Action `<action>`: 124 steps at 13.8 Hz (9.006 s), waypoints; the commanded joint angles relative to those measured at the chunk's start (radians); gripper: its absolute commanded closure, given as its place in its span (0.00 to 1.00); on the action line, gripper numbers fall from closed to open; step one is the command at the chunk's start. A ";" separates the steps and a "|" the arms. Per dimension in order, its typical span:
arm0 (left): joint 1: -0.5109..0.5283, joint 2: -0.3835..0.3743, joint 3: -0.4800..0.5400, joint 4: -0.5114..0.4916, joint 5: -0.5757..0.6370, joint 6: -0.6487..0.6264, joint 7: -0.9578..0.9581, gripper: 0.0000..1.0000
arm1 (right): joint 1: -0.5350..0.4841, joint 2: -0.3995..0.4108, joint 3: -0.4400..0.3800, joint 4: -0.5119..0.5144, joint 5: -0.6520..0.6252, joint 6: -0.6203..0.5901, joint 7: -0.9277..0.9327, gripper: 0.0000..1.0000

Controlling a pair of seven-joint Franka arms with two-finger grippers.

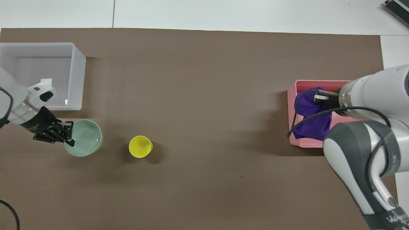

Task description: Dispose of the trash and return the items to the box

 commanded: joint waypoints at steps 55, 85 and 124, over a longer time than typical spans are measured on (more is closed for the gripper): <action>-0.404 -0.263 -0.020 -0.573 -0.023 0.757 -0.082 0.53 | -0.090 -0.010 0.034 0.376 0.103 -0.534 -0.270 0.00; 0.156 0.358 -0.006 0.415 0.149 0.340 0.055 1.00 | -0.087 -0.010 0.036 0.376 0.105 -0.534 -0.277 0.00; -0.097 -0.224 -0.052 0.212 0.147 0.011 -0.086 0.00 | -0.072 0.001 0.025 0.404 0.106 -0.542 -0.240 0.00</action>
